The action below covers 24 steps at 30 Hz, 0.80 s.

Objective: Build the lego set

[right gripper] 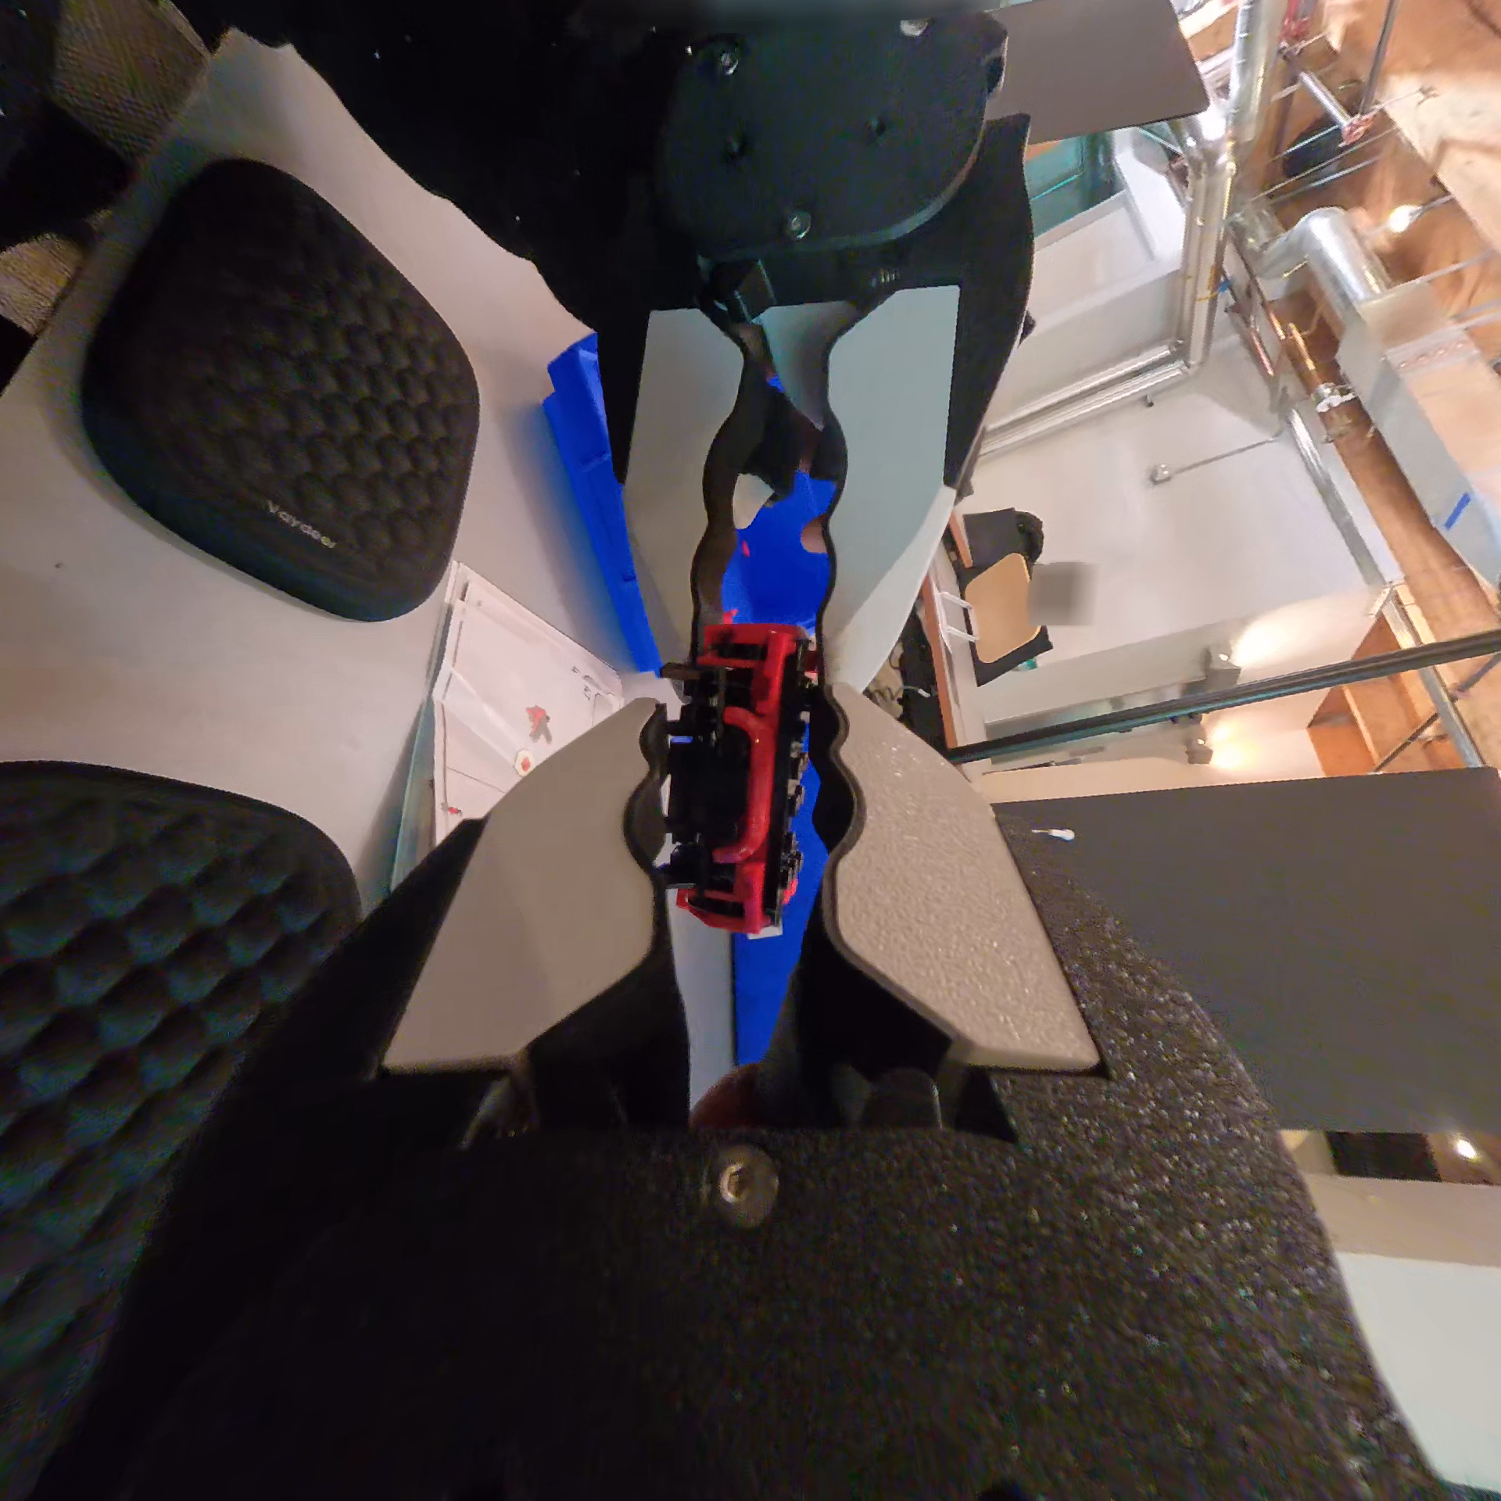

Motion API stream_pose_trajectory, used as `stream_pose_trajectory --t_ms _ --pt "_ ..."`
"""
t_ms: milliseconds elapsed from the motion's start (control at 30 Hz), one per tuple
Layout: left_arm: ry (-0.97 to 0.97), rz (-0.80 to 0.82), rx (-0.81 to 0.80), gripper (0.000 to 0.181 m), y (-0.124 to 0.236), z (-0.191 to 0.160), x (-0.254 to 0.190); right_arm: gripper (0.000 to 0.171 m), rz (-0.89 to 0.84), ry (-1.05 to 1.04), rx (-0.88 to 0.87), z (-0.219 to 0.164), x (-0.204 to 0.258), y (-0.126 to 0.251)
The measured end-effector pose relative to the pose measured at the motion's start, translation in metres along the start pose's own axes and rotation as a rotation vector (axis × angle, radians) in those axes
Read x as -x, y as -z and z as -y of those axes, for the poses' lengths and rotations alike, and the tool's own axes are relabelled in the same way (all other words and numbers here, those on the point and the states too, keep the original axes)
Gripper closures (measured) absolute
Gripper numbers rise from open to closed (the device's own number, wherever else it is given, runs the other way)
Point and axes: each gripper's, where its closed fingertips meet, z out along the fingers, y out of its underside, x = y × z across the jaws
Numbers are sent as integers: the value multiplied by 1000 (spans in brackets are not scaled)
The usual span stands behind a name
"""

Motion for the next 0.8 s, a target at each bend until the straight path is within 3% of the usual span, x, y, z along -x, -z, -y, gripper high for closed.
stream_pose_trajectory --t_ms 700,800 --pt "27 16 0 153 -19 -4 -12 139 -60 78 83 -20 11 2" --pt "46 108 2 139 -17 -5 -3 139 -101 158 109 -18 8 4"
